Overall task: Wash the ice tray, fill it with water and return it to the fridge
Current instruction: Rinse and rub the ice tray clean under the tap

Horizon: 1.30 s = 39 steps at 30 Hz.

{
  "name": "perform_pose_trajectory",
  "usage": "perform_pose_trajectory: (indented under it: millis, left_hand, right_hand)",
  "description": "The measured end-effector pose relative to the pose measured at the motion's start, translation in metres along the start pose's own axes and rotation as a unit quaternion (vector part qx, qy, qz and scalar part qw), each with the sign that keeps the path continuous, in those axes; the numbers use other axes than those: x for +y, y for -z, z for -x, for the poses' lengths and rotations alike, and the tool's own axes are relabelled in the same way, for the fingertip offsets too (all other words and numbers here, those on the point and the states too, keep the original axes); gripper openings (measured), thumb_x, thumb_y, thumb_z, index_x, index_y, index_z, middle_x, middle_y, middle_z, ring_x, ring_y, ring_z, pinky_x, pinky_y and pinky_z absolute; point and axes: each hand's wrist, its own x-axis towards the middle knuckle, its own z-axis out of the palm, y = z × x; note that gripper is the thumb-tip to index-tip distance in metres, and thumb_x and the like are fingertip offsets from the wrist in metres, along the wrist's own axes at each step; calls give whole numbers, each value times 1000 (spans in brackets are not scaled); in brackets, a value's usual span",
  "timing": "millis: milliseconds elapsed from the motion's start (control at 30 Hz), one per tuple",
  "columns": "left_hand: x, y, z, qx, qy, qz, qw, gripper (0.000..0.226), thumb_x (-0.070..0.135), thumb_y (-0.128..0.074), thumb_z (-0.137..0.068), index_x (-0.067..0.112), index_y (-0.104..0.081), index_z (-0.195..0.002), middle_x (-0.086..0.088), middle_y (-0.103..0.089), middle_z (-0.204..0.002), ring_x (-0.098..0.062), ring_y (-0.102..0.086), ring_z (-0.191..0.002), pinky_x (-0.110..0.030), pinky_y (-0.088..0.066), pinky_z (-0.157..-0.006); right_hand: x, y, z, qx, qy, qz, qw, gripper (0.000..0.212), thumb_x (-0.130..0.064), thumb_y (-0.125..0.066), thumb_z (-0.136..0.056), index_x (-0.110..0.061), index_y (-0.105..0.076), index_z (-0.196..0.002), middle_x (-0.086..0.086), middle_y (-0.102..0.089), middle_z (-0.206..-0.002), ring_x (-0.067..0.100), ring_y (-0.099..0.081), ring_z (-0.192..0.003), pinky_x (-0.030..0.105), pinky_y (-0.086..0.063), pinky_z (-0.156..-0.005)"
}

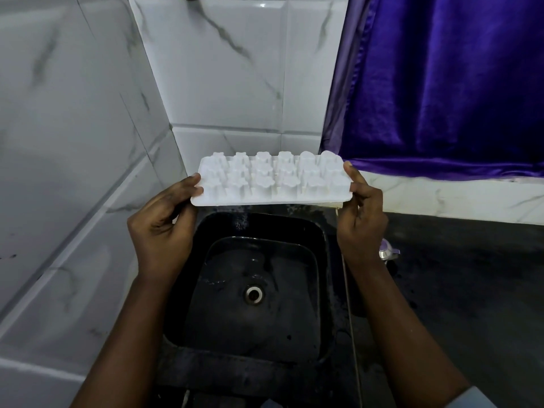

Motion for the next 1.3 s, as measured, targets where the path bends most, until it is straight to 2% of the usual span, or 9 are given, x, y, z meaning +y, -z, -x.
perform_pose_trajectory:
  millis: [133, 300, 467, 600, 700, 867, 1000, 1167, 1300]
  left_hand:
    - [-1, -4, 4, 11, -10, -10, 1000, 38, -18, -65, -93, 14, -78, -110, -10, -77, -124, -25, -75, -115, -29, -56, -99]
    - [-4, -6, 11, 15, -10, -2, 1000, 40, -21, -65, -92, 12, -77, -109, -14, -77, -122, -26, -75, -115, -34, -56, -103]
    - [-3, -8, 12, 12, 1, 4, 1000, 39, -22, -65, -91, 12, -76, -108, -15, -76, -124, -28, -73, -120, -39, -55, -107]
    - [-7, -9, 9, -18, 27, 12, 999, 33, -13, -68, -95, 17, -75, -109, -6, -74, -131, -28, -61, -138, -39, -47, -117]
    - [-12, -9, 10, -36, 115, 64, 991, 27, 2, -70, -99, 25, -77, -110, 3, -77, -128, -23, -60, -139, -35, -46, -118]
    - [-20, -15, 17, -33, 245, 131, 960, 32, 0, -72, -97, 30, -80, -103, 9, -81, -107, -7, -74, -106, -20, -56, -96]
    - [-29, -22, 27, -33, 300, 139, 943, 21, 0, -68, -100, 16, -77, -111, 10, -82, -105, -4, -74, -99, -18, -56, -88]
    - [-38, -29, 36, -52, 341, 180, 921, 26, 3, -60, -106, 20, -75, -119, 2, -80, -120, -13, -72, -113, -25, -57, -97]
    - [-52, -39, 39, -46, 395, 164, 903, 19, 11, -56, -109, 13, -71, -121, -5, -76, -124, -22, -70, -117, -44, -57, -102]
  right_hand:
    - [0, 0, -2, 7, 18, -6, 1000, 38, 18, -44, -95, -12, -51, -118, -17, -53, -154, 28, -55, -141, 40, -53, -107]
    - [8, 0, 7, -3, 7, -5, 1000, 39, 20, -47, -96, -12, -52, -119, -15, -53, -155, 32, -54, -141, 60, -52, -105]
    - [16, -3, 7, -8, 5, -22, 1000, 44, 21, -46, -95, -13, -52, -122, -9, -55, -154, 33, -54, -141, 65, -50, -104]
    - [19, -3, 3, -9, 12, -28, 999, 50, 17, -46, -96, -18, -55, -130, 0, -60, -147, 32, -55, -139, 57, -47, -112]
    - [23, -6, 9, -31, -48, -8, 998, 37, 3, -51, -103, -18, -56, -134, 4, -64, -136, 25, -60, -130, 53, -51, -106]
    - [26, -12, 22, -66, -144, -41, 987, 20, -17, -50, -109, -19, -57, -128, 2, -66, -121, 24, -64, -115, 52, -53, -96]
    - [27, -19, 24, -93, -189, -83, 974, 20, -17, -51, -108, -28, -57, -124, -15, -66, -116, 15, -66, -110, 35, -54, -95]
    - [35, -22, 27, -78, -228, -86, 967, 28, -19, -55, -106, -40, -62, -123, -17, -71, -117, 9, -69, -111, 19, -52, -91]
    - [38, -29, 30, -79, -241, -68, 965, 34, -19, -57, -104, -46, -65, -122, -24, -71, -116, 1, -67, -109, 13, -50, -88]
